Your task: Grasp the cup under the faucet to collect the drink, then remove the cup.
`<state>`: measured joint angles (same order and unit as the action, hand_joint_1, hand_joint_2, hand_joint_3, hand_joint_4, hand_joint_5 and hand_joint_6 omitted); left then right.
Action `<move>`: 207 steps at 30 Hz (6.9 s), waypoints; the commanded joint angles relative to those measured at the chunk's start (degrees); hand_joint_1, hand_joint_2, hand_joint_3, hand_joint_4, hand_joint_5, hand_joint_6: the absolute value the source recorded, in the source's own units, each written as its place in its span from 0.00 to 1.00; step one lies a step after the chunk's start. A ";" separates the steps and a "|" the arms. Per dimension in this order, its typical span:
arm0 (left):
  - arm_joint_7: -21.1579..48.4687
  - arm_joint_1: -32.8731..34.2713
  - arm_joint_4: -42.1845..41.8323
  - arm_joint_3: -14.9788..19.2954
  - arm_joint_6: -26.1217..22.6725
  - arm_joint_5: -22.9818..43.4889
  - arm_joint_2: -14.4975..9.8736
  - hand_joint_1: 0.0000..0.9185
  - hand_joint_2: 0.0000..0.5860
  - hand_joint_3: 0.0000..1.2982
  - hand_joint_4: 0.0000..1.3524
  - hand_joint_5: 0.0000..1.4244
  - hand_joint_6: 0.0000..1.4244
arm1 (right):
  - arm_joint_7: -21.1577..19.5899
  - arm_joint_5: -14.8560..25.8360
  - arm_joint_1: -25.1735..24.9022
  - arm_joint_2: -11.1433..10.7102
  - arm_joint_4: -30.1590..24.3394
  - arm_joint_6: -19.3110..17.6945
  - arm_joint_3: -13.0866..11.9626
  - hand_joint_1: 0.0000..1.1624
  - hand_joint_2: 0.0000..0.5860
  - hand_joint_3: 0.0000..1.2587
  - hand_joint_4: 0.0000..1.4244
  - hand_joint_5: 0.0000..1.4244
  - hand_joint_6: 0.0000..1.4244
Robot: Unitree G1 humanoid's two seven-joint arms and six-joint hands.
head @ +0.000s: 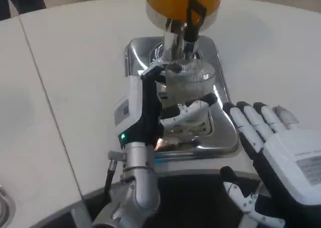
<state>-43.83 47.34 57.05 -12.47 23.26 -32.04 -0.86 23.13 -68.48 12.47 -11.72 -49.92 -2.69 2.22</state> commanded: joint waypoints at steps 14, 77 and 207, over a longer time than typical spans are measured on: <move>2.13 -1.45 -0.31 -3.28 5.28 1.03 -3.80 0.58 0.14 0.18 0.11 0.40 0.47 | 2.65 -0.22 -1.77 0.76 0.20 1.41 1.31 0.24 0.91 0.00 0.00 0.00 0.00; 36.80 -61.66 -84.02 11.80 -20.90 -18.45 -24.80 0.03 0.24 0.00 0.00 0.00 0.00 | -12.75 40.55 -40.06 13.47 24.93 20.81 1.89 0.35 0.90 0.00 0.00 0.00 0.02; 27.81 -26.73 -51.29 -2.14 -24.03 -9.23 -9.09 0.33 0.14 0.00 0.00 0.00 0.03 | 4.99 17.16 2.14 -6.91 -9.85 6.40 -6.26 0.47 0.78 0.00 0.00 0.00 0.05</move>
<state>-15.58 19.10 3.69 -14.73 -2.68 -43.66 -11.07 27.74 -51.99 13.80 -17.22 -58.90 5.19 -1.98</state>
